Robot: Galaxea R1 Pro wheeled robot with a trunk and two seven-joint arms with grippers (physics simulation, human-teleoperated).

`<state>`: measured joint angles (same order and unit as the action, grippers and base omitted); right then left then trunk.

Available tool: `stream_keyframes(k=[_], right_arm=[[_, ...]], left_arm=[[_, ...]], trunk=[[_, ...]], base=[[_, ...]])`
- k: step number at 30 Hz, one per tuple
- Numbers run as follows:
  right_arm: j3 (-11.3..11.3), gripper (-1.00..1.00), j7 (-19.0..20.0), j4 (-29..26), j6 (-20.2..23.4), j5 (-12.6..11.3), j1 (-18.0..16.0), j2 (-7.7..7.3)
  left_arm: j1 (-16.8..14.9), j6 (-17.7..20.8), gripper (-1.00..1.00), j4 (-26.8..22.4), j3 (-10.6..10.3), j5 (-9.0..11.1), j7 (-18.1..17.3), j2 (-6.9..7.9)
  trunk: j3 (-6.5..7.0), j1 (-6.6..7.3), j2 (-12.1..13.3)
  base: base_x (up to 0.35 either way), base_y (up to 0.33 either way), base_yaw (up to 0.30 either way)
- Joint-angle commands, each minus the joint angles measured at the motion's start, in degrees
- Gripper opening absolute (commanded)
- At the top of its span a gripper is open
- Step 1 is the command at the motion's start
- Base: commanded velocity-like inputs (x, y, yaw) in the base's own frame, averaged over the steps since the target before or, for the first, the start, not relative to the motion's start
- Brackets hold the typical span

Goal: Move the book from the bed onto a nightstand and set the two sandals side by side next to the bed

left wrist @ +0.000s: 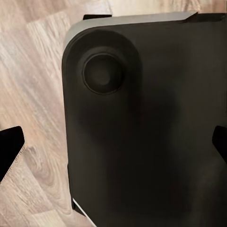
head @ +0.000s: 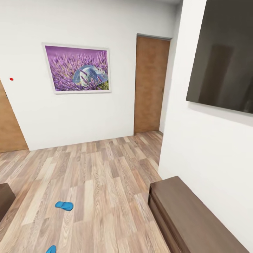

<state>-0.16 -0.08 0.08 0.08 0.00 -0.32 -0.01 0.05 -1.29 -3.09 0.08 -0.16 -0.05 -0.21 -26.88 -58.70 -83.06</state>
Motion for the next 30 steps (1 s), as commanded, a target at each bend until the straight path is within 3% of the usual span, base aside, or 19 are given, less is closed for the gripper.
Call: stream_keyframes(k=[1, 8, 17, 30], right_arm=[[-0.02, 1.0, -0.01, 0.01, 0.01, 0.0, -0.03, 0.0], [-0.02, 1.0, -0.01, 0.01, -0.1, 0.0, -0.03, -0.02], [-0.02, 1.0, -0.01, 0.01, -0.16, 0.0, -0.03, 0.0], [-0.02, 1.0, -0.01, 0.01, -0.17, 0.0, -0.03, -0.01]], left_arm=[[0.01, -0.11, 1.0, -0.05, 0.01, -0.02, -0.01, -0.01], [-0.01, -0.11, 1.0, -0.1, 0.01, -0.02, 0.02, -0.05], [0.01, -0.12, 1.0, -0.09, 0.01, -0.02, 0.03, -0.05], [-0.02, -0.12, 1.0, -0.11, 0.01, -0.02, 0.01, -0.05]], trunk=[[-0.05, -0.03, -0.02], [-0.05, -0.03, -0.02], [-0.05, -0.03, -0.02], [-0.05, -0.03, -0.02]], base=[[0.266, 0.0, 0.035], [0.211, 0.0, 0.157], [0.044, 0.0, 0.231], [0.004, 0.0, 0.044]])
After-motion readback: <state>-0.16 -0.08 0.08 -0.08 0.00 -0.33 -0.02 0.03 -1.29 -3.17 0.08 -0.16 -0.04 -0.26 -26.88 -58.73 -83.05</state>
